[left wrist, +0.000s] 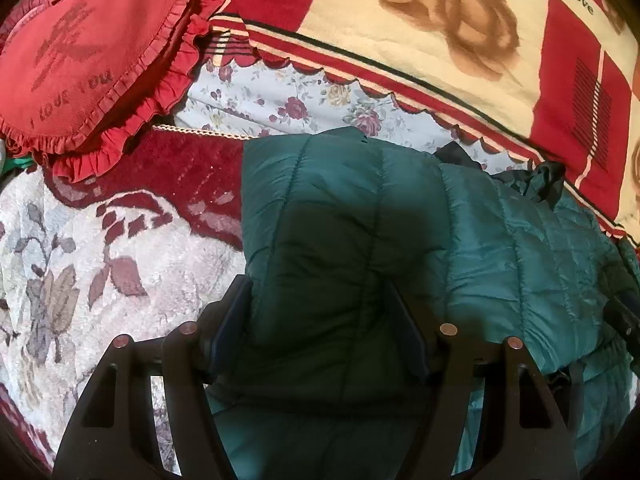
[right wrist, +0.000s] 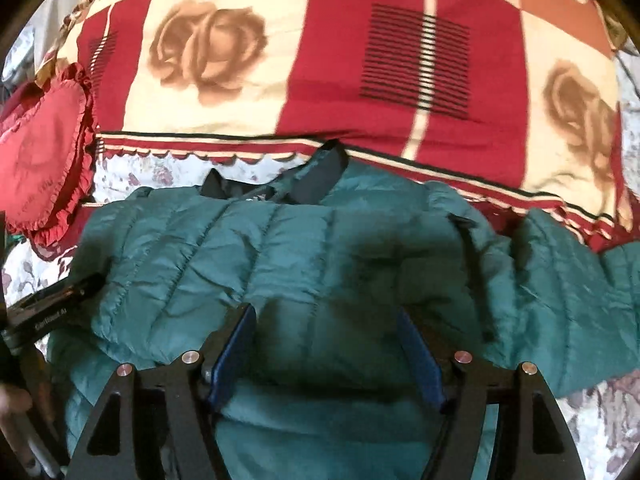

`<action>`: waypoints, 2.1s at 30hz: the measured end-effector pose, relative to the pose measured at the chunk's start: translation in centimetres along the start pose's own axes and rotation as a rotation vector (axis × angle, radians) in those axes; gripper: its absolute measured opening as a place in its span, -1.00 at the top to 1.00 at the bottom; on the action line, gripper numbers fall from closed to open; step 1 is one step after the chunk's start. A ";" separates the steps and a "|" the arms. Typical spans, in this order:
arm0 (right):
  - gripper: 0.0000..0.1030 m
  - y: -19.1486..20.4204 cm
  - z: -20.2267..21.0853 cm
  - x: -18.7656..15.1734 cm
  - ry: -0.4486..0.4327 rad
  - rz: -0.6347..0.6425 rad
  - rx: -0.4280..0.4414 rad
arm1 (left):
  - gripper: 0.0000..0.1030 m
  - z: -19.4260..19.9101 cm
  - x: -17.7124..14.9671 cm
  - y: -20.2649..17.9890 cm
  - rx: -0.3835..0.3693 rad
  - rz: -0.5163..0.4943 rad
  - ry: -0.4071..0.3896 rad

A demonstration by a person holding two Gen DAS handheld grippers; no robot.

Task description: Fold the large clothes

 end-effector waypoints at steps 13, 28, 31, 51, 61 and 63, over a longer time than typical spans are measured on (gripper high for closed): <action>-0.36 -1.4 1.5 -2.5 0.037 -0.046 0.040 | -0.33 5.3 -0.6 -2.4 -0.082 -0.011 -0.028; -0.42 -1.3 5.5 -4.8 0.001 -0.049 0.070 | -0.33 3.2 -4.0 -4.9 -0.040 -0.087 0.053; -0.47 -1.8 6.4 -5.1 -0.012 -0.061 0.072 | -0.33 4.5 -3.9 -4.8 -0.055 -0.088 0.037; -0.55 -12.0 8.8 -8.0 -0.027 -0.172 -0.091 | -0.33 9.3 -5.5 -6.4 -0.136 -0.098 -0.003; -0.59 -18.0 9.7 -9.0 -0.020 -0.216 -0.193 | -0.33 9.0 -6.6 -7.8 -0.173 -0.097 0.033; -0.60 -19.5 9.9 -9.4 -0.019 -0.232 -0.221 | -0.33 9.1 -6.9 -7.9 -0.177 -0.100 0.035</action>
Point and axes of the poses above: each gripper's, at about its wrist camera, not at the fingertips, and z roughly against the way its jaws point, y to its left, x to its top, the point moved 10 cm from there along -z, roughly the way its jaws point, and after that the axes turned 11 degrees about z, right-handed, at the moved point
